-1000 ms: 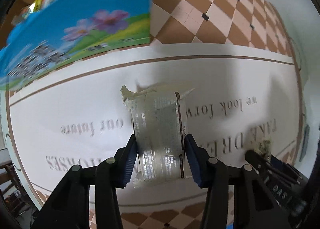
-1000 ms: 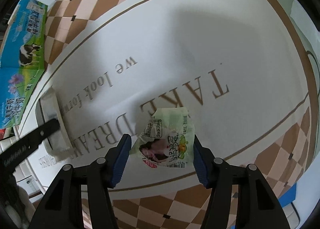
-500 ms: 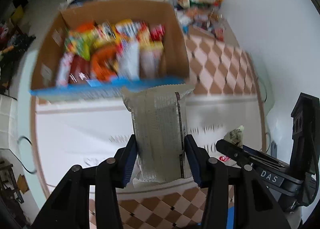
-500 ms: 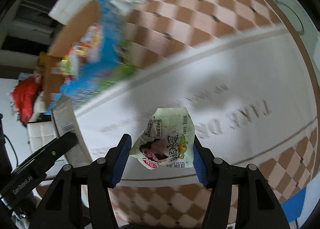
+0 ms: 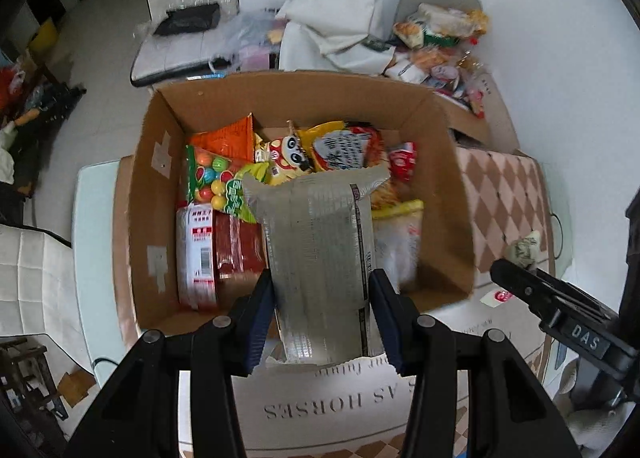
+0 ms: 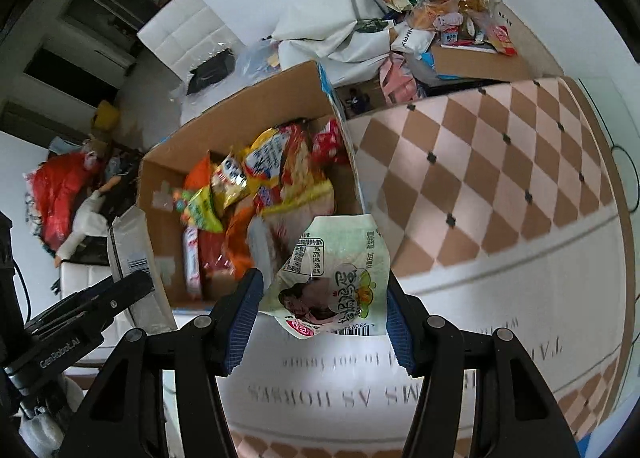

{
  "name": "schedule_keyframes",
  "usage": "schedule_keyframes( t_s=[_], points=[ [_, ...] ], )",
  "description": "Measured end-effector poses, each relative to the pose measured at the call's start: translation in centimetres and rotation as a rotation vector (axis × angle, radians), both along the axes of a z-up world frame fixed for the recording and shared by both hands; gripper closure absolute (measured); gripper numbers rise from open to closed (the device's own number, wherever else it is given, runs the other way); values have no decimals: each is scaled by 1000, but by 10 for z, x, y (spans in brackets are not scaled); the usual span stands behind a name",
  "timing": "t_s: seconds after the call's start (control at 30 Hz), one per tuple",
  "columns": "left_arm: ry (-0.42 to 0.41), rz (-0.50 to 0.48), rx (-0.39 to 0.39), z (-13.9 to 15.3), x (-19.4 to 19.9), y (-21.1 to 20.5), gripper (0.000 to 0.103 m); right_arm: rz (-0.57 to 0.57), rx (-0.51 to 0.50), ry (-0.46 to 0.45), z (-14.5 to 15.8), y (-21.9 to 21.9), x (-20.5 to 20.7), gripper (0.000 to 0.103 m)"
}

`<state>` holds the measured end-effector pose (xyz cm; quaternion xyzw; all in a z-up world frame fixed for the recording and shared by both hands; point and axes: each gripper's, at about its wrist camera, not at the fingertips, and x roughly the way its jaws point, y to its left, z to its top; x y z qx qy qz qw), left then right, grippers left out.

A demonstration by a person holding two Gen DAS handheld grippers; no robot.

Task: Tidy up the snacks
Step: 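Lift both held packets and carry them over the cardboard box, then lower both packets into the box and open both grippers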

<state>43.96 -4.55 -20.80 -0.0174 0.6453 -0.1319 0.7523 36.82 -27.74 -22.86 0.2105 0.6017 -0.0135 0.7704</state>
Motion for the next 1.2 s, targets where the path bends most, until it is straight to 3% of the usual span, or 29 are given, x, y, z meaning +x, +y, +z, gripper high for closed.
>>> schedule_keyframes(
  t_s=[0.3,0.57,0.77,0.8,0.87,0.9,0.93,1.1,1.2],
  points=[
    [113,-16,-2,-45,51,2,59,-3,-74,94,-49,11,43,42],
    [136,-70,18,-57,91,-19,58,-24,-90,124,-66,10,59,42],
    [205,-74,39,-79,120,-32,56,-38,-63,175,-76,8,73,40],
    [211,-74,39,-82,123,-33,53,-40,-61,183,-77,8,74,40],
    [210,-74,46,-84,126,-34,38,-44,-59,194,-79,6,75,38],
    [204,-72,47,-84,127,-33,25,-46,-63,199,-80,7,75,30],
    [200,-72,42,-83,127,-33,21,-46,-64,197,-79,6,75,26],
    [193,-59,23,-83,120,-26,14,-37,-60,202,-77,8,71,14],
    [180,-37,-1,-80,111,-20,14,-26,-72,199,-75,11,69,13]
  ],
)
